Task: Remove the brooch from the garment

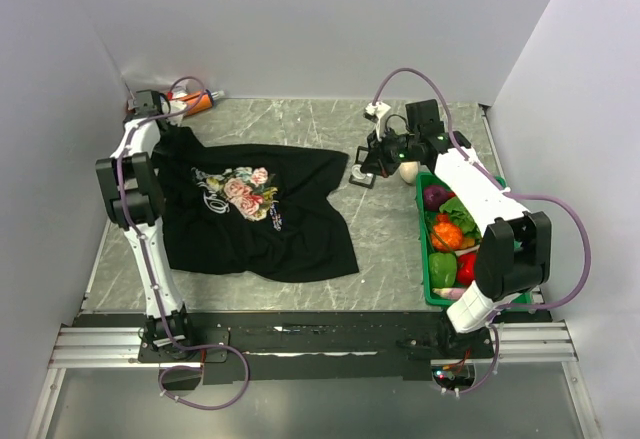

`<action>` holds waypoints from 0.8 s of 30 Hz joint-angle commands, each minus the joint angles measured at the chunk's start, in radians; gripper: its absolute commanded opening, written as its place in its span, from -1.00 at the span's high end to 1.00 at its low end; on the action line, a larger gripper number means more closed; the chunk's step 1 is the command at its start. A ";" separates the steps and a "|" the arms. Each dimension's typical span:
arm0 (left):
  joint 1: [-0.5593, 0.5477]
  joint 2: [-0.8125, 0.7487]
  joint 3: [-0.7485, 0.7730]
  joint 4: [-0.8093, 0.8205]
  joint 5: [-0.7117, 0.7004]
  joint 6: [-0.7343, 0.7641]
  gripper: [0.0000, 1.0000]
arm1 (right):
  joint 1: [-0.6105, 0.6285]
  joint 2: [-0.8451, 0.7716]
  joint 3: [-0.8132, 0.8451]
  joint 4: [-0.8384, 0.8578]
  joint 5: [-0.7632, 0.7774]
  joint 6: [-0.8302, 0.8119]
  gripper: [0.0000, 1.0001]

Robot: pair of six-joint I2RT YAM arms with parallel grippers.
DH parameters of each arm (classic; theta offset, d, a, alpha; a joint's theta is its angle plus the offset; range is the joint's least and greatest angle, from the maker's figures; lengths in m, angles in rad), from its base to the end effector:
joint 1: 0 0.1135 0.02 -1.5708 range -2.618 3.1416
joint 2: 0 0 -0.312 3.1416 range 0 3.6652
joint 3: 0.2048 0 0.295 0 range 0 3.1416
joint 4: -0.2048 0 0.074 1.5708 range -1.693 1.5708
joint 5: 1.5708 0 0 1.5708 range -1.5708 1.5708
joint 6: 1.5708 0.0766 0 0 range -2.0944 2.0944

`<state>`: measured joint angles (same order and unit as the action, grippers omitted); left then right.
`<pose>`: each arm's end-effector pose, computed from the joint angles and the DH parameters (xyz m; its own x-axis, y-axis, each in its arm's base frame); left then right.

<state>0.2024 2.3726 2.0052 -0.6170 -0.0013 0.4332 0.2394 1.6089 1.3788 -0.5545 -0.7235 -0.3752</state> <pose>0.6060 0.1245 0.1573 -0.8252 0.2592 -0.5018 0.1594 0.9593 0.2333 0.3958 0.1488 0.3250 -0.4067 -0.3820 -0.8298 -0.8403 0.5127 0.1759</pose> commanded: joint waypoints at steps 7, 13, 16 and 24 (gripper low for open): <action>-0.017 -0.076 0.107 0.088 -0.016 0.101 0.32 | -0.006 0.066 0.117 0.005 0.245 -0.145 1.00; -0.090 -0.419 -0.199 0.155 0.174 -0.053 0.24 | 0.017 0.126 0.126 0.016 0.268 -0.217 1.00; -0.109 -0.535 -0.328 0.126 0.277 -0.140 0.26 | 0.035 0.147 0.103 0.063 0.329 -0.271 1.00; -0.107 -0.719 -0.583 0.186 0.366 -0.249 0.27 | 0.121 0.154 -0.041 0.284 0.458 -0.427 1.00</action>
<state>0.0822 1.6558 1.4754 -0.4397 0.2989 0.2588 0.3122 1.7584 1.3788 -0.4019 -0.3412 -0.6880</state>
